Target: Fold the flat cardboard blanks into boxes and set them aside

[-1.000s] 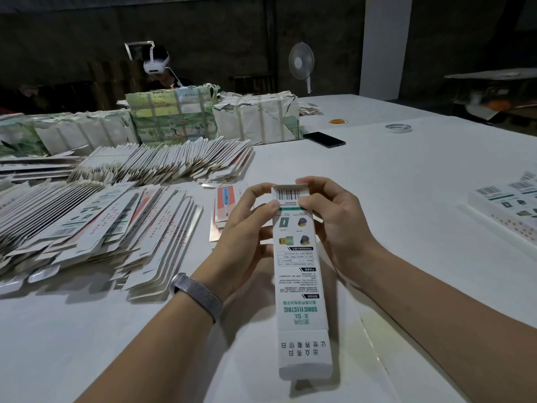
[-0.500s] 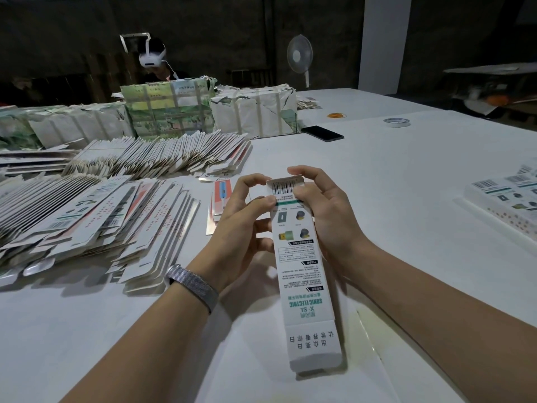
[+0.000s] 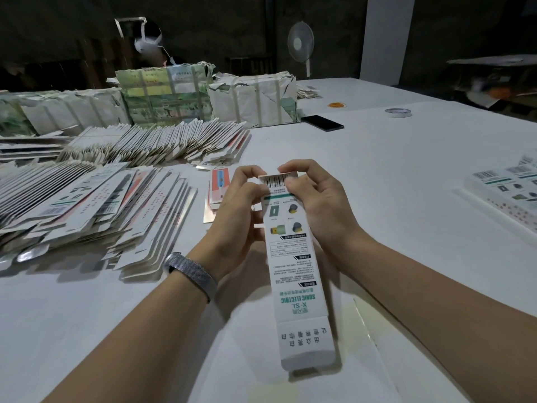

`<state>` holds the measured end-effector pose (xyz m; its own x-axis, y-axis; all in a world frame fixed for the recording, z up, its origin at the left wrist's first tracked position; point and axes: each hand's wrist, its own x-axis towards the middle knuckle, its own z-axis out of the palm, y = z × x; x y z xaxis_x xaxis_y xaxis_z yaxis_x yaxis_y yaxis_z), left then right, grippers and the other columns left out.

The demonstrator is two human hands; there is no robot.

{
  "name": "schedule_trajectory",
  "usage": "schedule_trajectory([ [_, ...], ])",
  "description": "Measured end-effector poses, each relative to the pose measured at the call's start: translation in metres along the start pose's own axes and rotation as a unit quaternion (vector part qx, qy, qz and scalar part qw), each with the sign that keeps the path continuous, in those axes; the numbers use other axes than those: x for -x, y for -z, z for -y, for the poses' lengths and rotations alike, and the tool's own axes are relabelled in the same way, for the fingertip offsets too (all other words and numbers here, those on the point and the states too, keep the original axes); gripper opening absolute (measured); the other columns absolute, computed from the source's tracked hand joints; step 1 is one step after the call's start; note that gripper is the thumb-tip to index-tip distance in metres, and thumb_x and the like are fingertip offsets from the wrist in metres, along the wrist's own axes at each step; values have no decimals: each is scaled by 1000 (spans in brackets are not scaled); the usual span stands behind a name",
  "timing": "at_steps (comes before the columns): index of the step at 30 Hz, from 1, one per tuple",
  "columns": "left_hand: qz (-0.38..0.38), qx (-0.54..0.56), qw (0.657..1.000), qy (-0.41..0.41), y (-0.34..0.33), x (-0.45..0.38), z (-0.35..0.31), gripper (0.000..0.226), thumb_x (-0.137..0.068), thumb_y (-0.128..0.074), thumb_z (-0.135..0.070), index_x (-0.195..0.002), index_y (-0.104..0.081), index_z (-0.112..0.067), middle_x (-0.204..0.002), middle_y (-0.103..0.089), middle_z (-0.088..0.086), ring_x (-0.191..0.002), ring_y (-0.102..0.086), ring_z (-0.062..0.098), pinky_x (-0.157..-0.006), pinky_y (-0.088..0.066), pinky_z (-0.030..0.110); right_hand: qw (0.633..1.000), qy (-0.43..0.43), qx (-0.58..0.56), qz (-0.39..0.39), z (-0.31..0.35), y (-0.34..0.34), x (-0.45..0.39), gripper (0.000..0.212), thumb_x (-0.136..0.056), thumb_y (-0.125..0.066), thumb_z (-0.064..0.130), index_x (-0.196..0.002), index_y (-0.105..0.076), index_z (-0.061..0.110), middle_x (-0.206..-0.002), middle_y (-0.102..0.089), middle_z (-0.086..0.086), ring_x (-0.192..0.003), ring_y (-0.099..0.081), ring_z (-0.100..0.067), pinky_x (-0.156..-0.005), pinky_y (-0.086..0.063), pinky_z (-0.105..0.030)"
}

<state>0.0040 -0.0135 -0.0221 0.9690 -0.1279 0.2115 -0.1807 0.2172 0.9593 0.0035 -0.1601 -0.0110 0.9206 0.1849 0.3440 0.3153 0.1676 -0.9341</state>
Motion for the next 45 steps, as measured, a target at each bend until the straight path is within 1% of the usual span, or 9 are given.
schedule_trajectory([
  [4,-24,-6,1000,-1,-3,1,-1,22,-95,-49,-43,-76,-55,-35,-69,-65,-4,-60,-67,17,-53,-51,31,1000,5,19,6,1,0,0,17,-101,-51,5,-98,-63,17,-78,-64,-12,-66,-69,-20,-56,-55,-28],
  [6,-34,-13,999,-3,-3,2,-1,25,-100,-46,-37,-76,-53,-34,-63,-62,-9,-54,-65,14,-44,-48,25,1000,3,20,7,0,-1,0,16,-101,-51,5,-98,-62,16,-77,-63,-12,-66,-69,-20,-56,-55,-28],
  [12,-25,-9,999,-19,-3,2,-1,6,-93,-49,-29,-89,-48,-25,-65,-64,-4,-57,-68,16,-43,-49,26,1000,-7,9,1,0,0,-1,12,-100,-54,7,-95,-61,15,-80,-63,-17,-64,-68,-20,-55,-54,-27],
  [16,-14,-25,999,-26,-7,4,0,7,-96,-49,-28,-93,-45,-24,-65,-68,-5,-57,-69,14,-43,-48,22,1000,-18,-14,-16,1,1,-3,11,-99,-58,10,-88,-60,13,-72,-66,-10,-60,-67,-17,-56,-54,-29],
  [21,-14,-51,998,-27,-7,6,-1,15,-108,-41,-16,-94,-43,-21,-63,-67,-6,-56,-69,12,-42,-48,22,999,-38,1,-31,0,2,-4,12,-96,-61,7,-86,-63,15,-79,-65,-16,-61,-67,-19,-57,-53,-30],
  [31,-1,-16,1000,7,-9,9,-3,6,-100,-51,-21,-102,-48,-24,-74,-70,2,-60,-66,15,-42,-47,26,998,-37,9,-51,-2,4,-7,11,-96,-59,7,-87,-62,13,-67,-68,1,-58,-68,-17,-54,-54,-28],
  [35,22,-5,1000,1,-8,8,-4,22,-88,-58,-28,-107,-48,-24,-78,-72,5,-65,-69,17,-44,-50,29,998,-45,7,-51,-1,4,-7,14,-97,-56,7,-86,-60,13,-66,-67,-3,-56,-66,-18,-53,-52,-27],
  [40,46,-3,999,2,-5,8,0,22,-90,-61,-30,-108,-50,-24,-81,-72,6,-68,-70,20,-48,-52,28,997,-63,11,-42,1,5,-9,22,-97,-51,3,-81,-63,13,-69,-63,-7,-59,-61,-20,-54,-49,-26],
  [45,59,4,998,6,-4,8,1,21,-91,-60,-30,-110,-51,-27,-83,-71,8,-67,-70,19,-50,-53,27,996,-77,-4,-34,0,5,-9,14,-92,-64,7,-79,-65,12,-66,-64,-6,-55,-64,-19,-57,-52,-28],
])
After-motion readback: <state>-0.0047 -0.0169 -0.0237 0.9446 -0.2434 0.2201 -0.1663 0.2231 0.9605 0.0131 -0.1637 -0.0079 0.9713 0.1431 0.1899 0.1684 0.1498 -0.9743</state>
